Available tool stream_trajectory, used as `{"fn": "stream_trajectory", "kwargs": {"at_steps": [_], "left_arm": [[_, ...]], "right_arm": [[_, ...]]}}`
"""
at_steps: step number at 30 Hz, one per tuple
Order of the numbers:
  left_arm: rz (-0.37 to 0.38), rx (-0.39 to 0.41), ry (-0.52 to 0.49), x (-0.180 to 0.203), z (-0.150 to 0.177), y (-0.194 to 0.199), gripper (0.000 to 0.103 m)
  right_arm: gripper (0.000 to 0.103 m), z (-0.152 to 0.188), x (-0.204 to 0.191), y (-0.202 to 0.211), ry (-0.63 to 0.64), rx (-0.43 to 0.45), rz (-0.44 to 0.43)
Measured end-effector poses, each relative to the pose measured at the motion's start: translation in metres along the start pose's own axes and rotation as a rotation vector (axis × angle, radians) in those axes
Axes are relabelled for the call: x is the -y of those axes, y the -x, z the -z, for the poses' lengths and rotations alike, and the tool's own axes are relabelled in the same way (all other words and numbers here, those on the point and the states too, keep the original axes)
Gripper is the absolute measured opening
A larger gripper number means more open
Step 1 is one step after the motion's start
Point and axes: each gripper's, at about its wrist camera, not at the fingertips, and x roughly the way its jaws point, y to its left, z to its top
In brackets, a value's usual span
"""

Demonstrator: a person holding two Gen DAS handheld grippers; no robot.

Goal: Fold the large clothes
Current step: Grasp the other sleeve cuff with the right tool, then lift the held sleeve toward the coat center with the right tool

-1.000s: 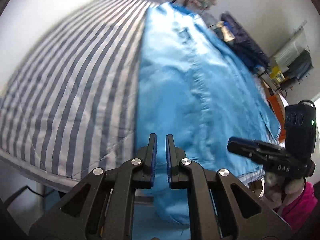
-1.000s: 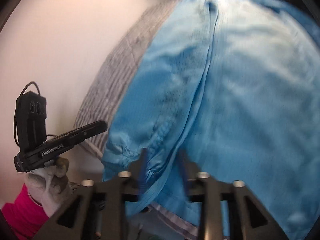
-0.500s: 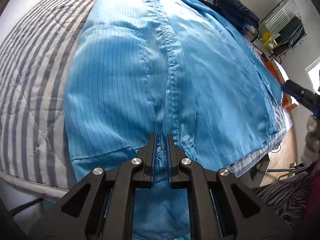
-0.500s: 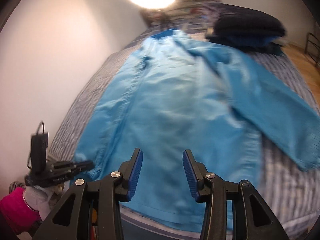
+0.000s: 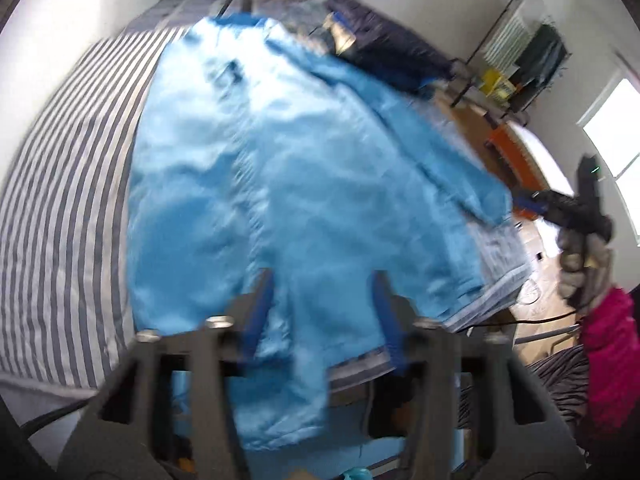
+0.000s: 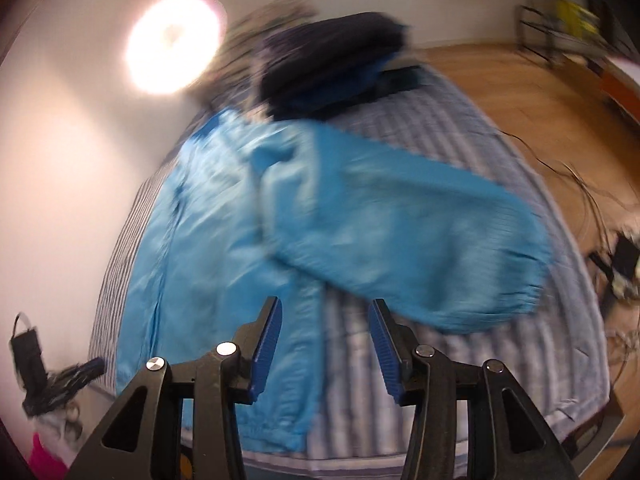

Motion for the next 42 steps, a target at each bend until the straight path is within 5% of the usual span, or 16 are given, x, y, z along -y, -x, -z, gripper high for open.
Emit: {"fn": "stream_trajectory", "kwargs": {"at_steps": [11, 17, 25, 27, 28, 31, 42], "left_arm": [[0.062, -0.028, 0.049, 0.006, -0.025, -0.02, 0.056], [0.048, -0.041, 0.038, 0.007, -0.022, -0.029, 0.056], [0.042, -0.049, 0.027, 0.006, -0.024, -0.037, 0.056], [0.039, -0.054, 0.023, 0.006, -0.025, -0.039, 0.056], [0.04, -0.056, 0.023, 0.007, -0.025, -0.04, 0.056], [0.042, -0.056, 0.019, 0.008, -0.025, -0.039, 0.056], [0.044, -0.003, 0.059, 0.0, -0.032, -0.02, 0.056]], "right_arm": [[0.058, -0.002, 0.116, -0.002, -0.375, 0.019, 0.05], [0.058, -0.003, 0.144, -0.023, -0.462, -0.007, 0.015], [0.058, -0.024, 0.153, -0.047, -0.443, 0.003, 0.076], [0.044, -0.027, 0.152, -0.049, -0.429, 0.004, 0.083], [0.028, -0.029, 0.148, -0.05, -0.414, -0.007, 0.087], [0.01, -0.033, 0.132, -0.045, -0.343, 0.003, 0.109], [0.005, -0.033, 0.009, 0.017, 0.01, 0.119, 0.073]]}}
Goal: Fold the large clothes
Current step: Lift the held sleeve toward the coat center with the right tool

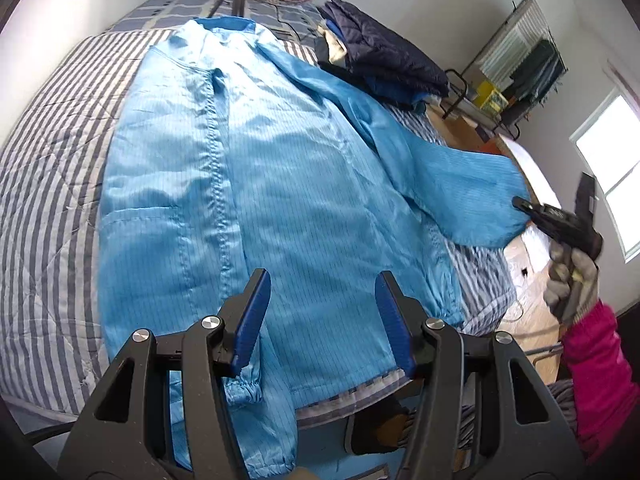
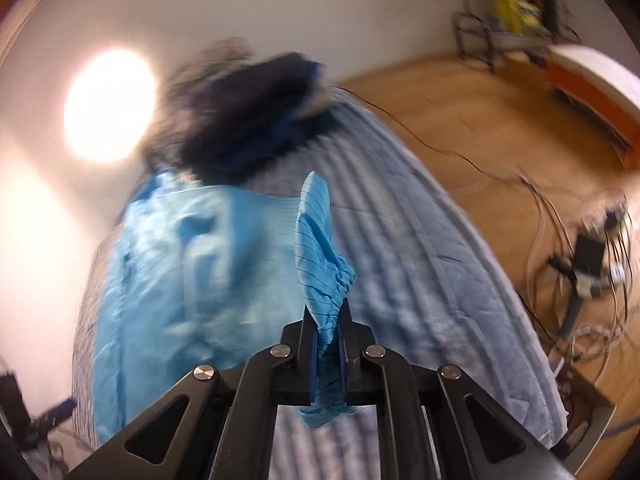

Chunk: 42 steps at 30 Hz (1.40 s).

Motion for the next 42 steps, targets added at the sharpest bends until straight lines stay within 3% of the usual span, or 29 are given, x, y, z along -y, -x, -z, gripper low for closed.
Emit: {"fn": "stream_trajectory", "kwargs": {"at_steps": [4, 9, 13, 19, 22, 27, 28, 29, 30, 33, 35, 39, 42], "left_arm": [[0.015, 0.038, 0.063, -0.009, -0.007, 0.013, 0.056], [0.026, 0.095, 0.132, -0.022, -0.017, 0.029, 0.056], [0.033, 0.12, 0.188, -0.035, -0.021, 0.035, 0.056], [0.025, 0.112, 0.188, -0.039, -0.016, 0.035, 0.056], [0.011, 0.086, 0.183, -0.039, -0.011, 0.025, 0.056], [0.014, 0.012, 0.188, -0.037, -0.001, 0.001, 0.056], [0.018, -0.007, 0.186, -0.036, 0.001, -0.005, 0.056], [0.021, -0.017, 0.185, -0.035, 0.003, -0.007, 0.056], [0.024, -0.035, 0.184, -0.033, 0.007, -0.013, 0.056], [0.021, -0.072, 0.176, -0.03, 0.016, -0.024, 0.056], [0.013, -0.102, 0.165, -0.027, 0.022, -0.033, 0.056], [0.01, -0.15, 0.155, -0.022, 0.032, -0.047, 0.056], [0.008, -0.169, 0.138, -0.016, 0.037, -0.055, 0.056]], "right_arm": [[0.005, 0.013, -0.065, 0.024, 0.177, 0.019, -0.068], [0.005, 0.045, -0.162, 0.037, 0.449, -0.02, -0.176], [0.005, 0.097, -0.222, 0.026, 0.669, -0.106, -0.261], [0.004, 0.178, -0.244, -0.016, 0.853, -0.325, -0.321], [0.004, 0.2, -0.232, -0.033, 0.855, -0.406, -0.322], [0.01, 0.202, -0.215, -0.031, 0.833, -0.438, -0.365], [0.014, 0.199, -0.21, -0.029, 0.819, -0.448, -0.382], [0.029, 0.197, -0.213, -0.028, 0.807, -0.446, -0.388], [0.036, 0.193, -0.21, -0.024, 0.789, -0.443, -0.41], [0.041, 0.181, -0.2, -0.008, 0.76, -0.449, -0.504], [0.055, 0.174, -0.191, 0.0, 0.732, -0.441, -0.548], [0.054, 0.139, -0.165, -0.009, 0.583, -0.38, -0.529], [0.043, 0.102, -0.133, -0.041, 0.367, -0.365, -0.459]]}}
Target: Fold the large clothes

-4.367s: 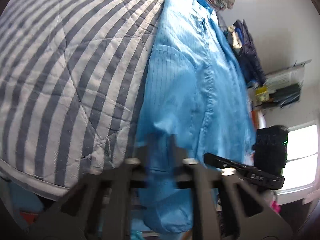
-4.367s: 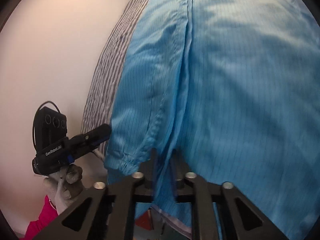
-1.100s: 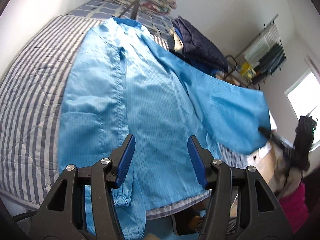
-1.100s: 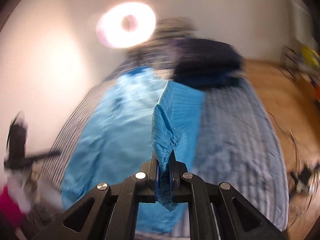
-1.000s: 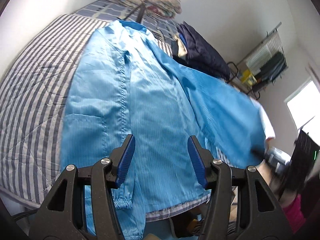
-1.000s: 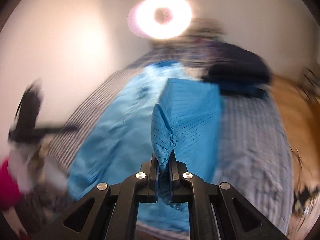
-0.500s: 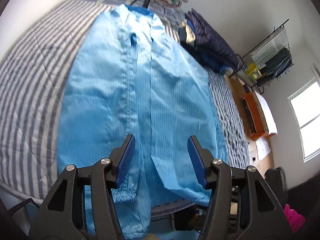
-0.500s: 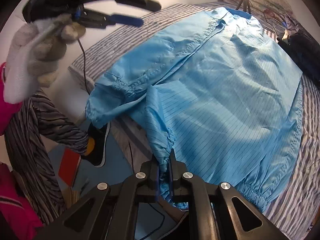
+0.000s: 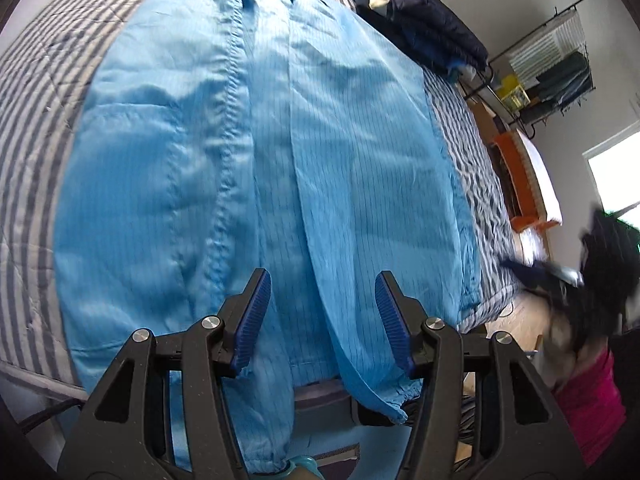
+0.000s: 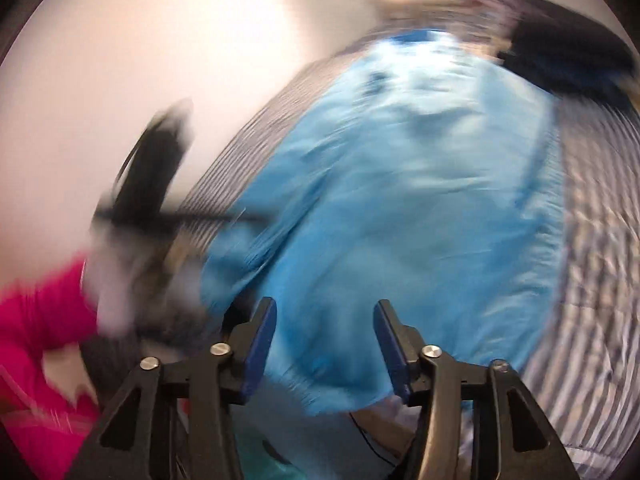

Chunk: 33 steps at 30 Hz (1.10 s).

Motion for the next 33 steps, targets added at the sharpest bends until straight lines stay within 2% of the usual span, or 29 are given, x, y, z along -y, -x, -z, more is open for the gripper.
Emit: {"fn": "stream_trajectory", "kwargs": {"at_steps": [3, 8, 11, 13, 14, 15, 17, 20, 23, 27, 33], "left_arm": [[-0.002, -0.02, -0.014, 0.003, 0.004, -0.009, 0.056], [-0.005, -0.057, -0.021, 0.002, 0.011, -0.022, 0.056], [-0.01, -0.065, -0.027, 0.002, 0.013, -0.026, 0.056], [-0.005, -0.07, -0.031, 0.004, 0.014, -0.029, 0.056], [-0.005, -0.073, -0.033, 0.005, 0.014, -0.031, 0.056], [-0.002, -0.077, -0.035, 0.006, 0.015, -0.033, 0.056], [0.002, -0.082, -0.043, 0.009, 0.016, -0.035, 0.056], [0.009, -0.075, -0.069, 0.017, 0.016, -0.033, 0.056], [0.013, -0.068, -0.09, 0.023, 0.016, -0.032, 0.056], [0.022, -0.08, -0.101, 0.026, 0.017, -0.034, 0.056], [0.042, -0.114, -0.122, 0.028, 0.023, -0.042, 0.056]], "right_arm": [[0.041, -0.023, 0.048, -0.011, -0.16, 0.017, 0.031], [0.041, -0.044, 0.102, -0.035, -0.334, 0.028, 0.014], [0.041, -0.05, 0.12, -0.048, -0.401, 0.04, -0.068], [0.041, -0.055, 0.125, -0.056, -0.41, 0.045, -0.095], [0.037, -0.058, 0.125, -0.059, -0.405, 0.045, -0.096], [0.033, -0.059, 0.124, -0.062, -0.399, 0.048, -0.095], [0.016, -0.063, 0.121, -0.07, -0.386, 0.041, -0.072], [0.005, -0.066, 0.116, -0.073, -0.348, 0.037, -0.035], [0.0, -0.07, 0.112, -0.069, -0.319, 0.044, 0.002], [0.0, -0.07, 0.115, -0.06, -0.31, 0.042, 0.026], [0.0, -0.076, 0.133, -0.043, -0.286, 0.03, 0.167]]}}
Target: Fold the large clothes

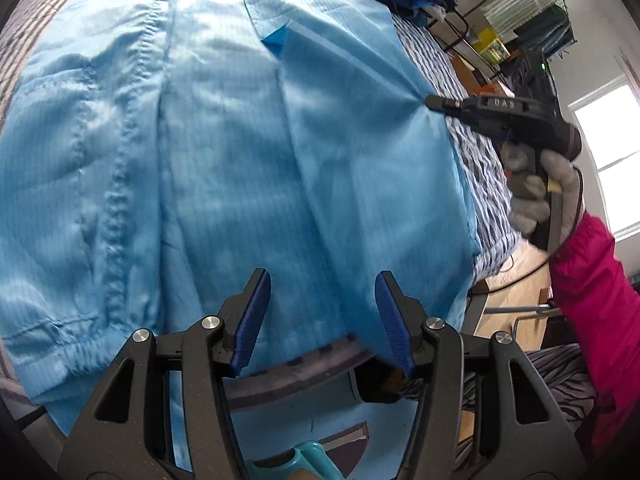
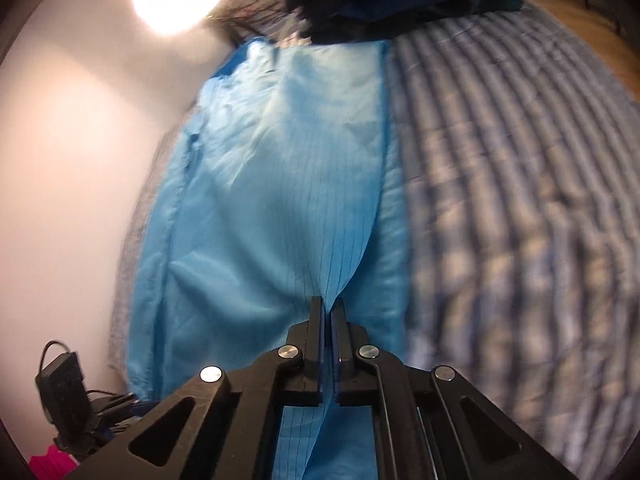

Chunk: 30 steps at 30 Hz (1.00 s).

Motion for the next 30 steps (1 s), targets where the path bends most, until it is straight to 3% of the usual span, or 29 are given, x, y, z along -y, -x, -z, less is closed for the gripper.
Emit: {"fn": "stream_trajectory", "kwargs": {"at_steps": [1, 3, 5, 10, 14, 16, 17, 18, 20, 23, 30], "left_arm": [[0.003, -0.003, -0.005, 0.001, 0.0, -0.001, 0.056], [0.017, -0.006, -0.007, 0.002, 0.0, 0.0, 0.056], [0.041, 0.0, 0.01, 0.0, -0.001, 0.003, 0.056], [0.062, 0.035, 0.044, -0.012, -0.006, 0.014, 0.056], [0.112, 0.021, 0.126, -0.027, -0.01, 0.01, 0.056], [0.118, 0.019, 0.121, -0.025, -0.01, 0.006, 0.055], [0.127, 0.019, 0.12, -0.021, -0.01, 0.004, 0.049], [0.133, 0.011, 0.119, -0.02, -0.01, 0.001, 0.032], [0.123, -0.008, 0.105, -0.015, -0.01, -0.006, 0.007], [0.088, -0.007, 0.063, -0.003, -0.001, -0.012, 0.003], [0.097, -0.041, -0.006, 0.018, 0.022, -0.024, 0.001]], "right_arm": [[0.0, -0.001, 0.001, 0.004, 0.006, 0.01, -0.013], [0.011, 0.001, 0.005, 0.007, -0.021, 0.001, -0.074], [0.039, 0.005, 0.01, 0.009, -0.06, -0.008, -0.138], [0.038, 0.038, 0.008, 0.015, -0.044, -0.067, -0.196], [0.036, 0.072, 0.012, 0.011, -0.079, -0.133, -0.243], [0.035, 0.087, 0.011, 0.01, -0.075, -0.162, -0.258], [0.033, 0.091, 0.01, 0.009, -0.074, -0.171, -0.261], [0.031, 0.096, 0.009, 0.007, -0.072, -0.18, -0.256], [0.014, 0.1, 0.007, 0.006, -0.071, -0.182, -0.251], [0.0, 0.099, -0.001, 0.008, -0.063, -0.148, -0.202], [0.0, 0.093, -0.002, 0.038, -0.028, -0.071, -0.106]]}}
